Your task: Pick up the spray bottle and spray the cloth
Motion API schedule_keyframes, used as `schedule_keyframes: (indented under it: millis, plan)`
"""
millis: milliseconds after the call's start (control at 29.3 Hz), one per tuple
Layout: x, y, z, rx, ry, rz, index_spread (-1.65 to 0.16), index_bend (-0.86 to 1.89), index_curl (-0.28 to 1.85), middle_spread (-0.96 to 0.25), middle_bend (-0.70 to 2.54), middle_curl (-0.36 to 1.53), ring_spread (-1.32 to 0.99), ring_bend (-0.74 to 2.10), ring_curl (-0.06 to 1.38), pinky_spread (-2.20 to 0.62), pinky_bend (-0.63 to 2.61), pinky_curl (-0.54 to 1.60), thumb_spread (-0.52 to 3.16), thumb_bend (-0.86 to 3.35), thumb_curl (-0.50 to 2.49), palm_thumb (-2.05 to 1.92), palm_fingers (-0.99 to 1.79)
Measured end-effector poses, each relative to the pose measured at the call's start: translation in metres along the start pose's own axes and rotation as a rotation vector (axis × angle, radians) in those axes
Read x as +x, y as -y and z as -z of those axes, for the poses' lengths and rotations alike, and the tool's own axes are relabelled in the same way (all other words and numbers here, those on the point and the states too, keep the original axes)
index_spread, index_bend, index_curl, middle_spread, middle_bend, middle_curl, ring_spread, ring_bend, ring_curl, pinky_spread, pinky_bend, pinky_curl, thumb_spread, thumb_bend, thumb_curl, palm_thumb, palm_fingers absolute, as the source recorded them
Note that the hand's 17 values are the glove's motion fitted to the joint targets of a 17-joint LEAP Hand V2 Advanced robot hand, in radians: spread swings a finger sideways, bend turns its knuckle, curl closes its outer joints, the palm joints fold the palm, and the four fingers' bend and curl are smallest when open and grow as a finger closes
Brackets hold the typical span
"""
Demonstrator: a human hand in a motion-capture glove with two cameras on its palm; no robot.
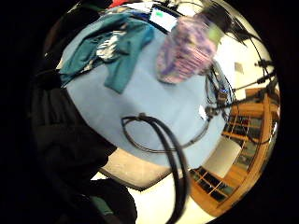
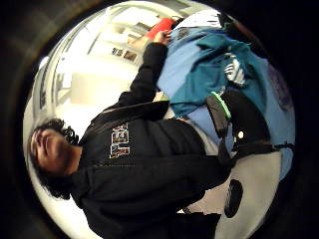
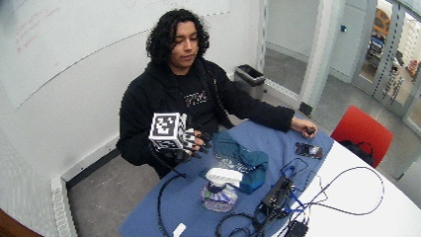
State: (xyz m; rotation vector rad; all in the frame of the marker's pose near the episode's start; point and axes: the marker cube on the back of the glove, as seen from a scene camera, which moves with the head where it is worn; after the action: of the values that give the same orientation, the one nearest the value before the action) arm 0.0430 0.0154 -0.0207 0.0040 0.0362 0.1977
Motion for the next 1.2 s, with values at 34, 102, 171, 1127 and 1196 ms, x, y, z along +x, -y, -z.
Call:
schedule_keyframes:
  millis: [34,102,171,1127,1196]
  plan:
    - [0.008,0.0,0.002,0.008,-0.014,-0.03,-0.31,0.15,0.22,-0.02,0.32,0.24,-0.03,0.36,0.22,0.2,0.2,0.2,1.14,0.43,0.18,0.64,0.53]
    - [0.026,0.001,0.009,0.024,-0.043,-0.091,-0.31,0.15,0.23,-0.01,0.32,0.25,-0.03,0.37,0.23,0.2,0.2,0.21,1.17,0.43,0.19,0.64,0.54]
    - [0.044,0.002,0.019,0.04,-0.081,-0.162,-0.31,0.14,0.23,-0.01,0.31,0.26,-0.03,0.38,0.24,0.2,0.2,0.22,1.2,0.42,0.2,0.64,0.55]
    - [0.128,0.1,0.04,0.639,0.653,-0.307,-0.24,0.16,0.25,-0.02,0.34,0.36,-0.09,0.48,0.34,0.1,0.2,0.3,1.07,0.24,0.29,0.79,0.88]
    - [0.126,0.111,0.038,0.687,0.691,-0.318,-0.24,0.17,0.27,-0.03,0.34,0.37,-0.1,0.47,0.34,0.09,0.18,0.3,1.04,0.24,0.31,0.83,0.93]
